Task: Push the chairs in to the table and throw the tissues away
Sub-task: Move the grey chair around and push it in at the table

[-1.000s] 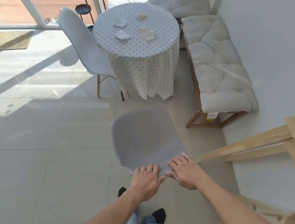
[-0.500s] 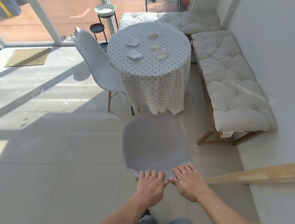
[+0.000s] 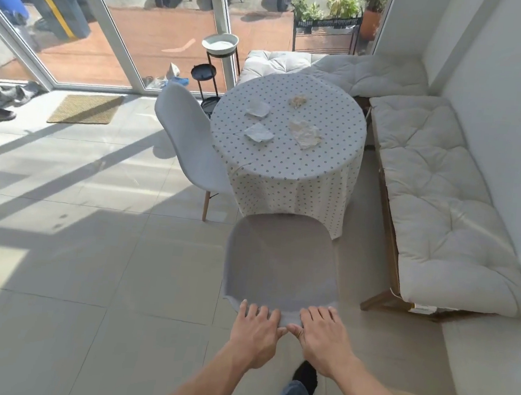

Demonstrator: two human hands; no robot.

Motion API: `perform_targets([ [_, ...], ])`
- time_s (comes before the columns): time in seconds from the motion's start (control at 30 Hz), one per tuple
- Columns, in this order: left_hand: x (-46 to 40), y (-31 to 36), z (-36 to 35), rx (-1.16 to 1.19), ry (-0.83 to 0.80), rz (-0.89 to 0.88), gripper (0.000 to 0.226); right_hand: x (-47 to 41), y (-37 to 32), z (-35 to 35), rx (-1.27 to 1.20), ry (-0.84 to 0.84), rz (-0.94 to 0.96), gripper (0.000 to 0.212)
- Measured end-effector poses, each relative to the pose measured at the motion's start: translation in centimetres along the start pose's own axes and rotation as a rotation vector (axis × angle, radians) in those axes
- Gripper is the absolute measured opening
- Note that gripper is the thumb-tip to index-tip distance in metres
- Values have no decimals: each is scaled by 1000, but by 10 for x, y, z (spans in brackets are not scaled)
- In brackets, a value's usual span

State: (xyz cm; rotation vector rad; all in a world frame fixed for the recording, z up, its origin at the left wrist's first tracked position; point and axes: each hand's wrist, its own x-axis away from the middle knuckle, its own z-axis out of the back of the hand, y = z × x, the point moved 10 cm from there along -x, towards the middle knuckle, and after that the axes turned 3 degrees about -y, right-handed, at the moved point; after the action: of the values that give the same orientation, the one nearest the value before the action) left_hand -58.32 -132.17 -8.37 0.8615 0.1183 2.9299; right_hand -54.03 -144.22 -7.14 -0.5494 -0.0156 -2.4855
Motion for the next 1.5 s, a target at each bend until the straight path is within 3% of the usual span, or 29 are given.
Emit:
perform_targets([
  [0.67,-163,-15,89,-1,-106,-74,62,-127,101,64,-25,30,-59,69],
  [0.93,-178,-31,88,158,-295,-157,79,-133,108,56,-124,-70,-75,81],
  [1.17,-208,-96,170,186,-114,-2,77,-177,123,108,-161,-107,-132,75],
  [1.5,-223,-179,274,182,99,99,69,-263,110,204,-46,-23,-101,72],
])
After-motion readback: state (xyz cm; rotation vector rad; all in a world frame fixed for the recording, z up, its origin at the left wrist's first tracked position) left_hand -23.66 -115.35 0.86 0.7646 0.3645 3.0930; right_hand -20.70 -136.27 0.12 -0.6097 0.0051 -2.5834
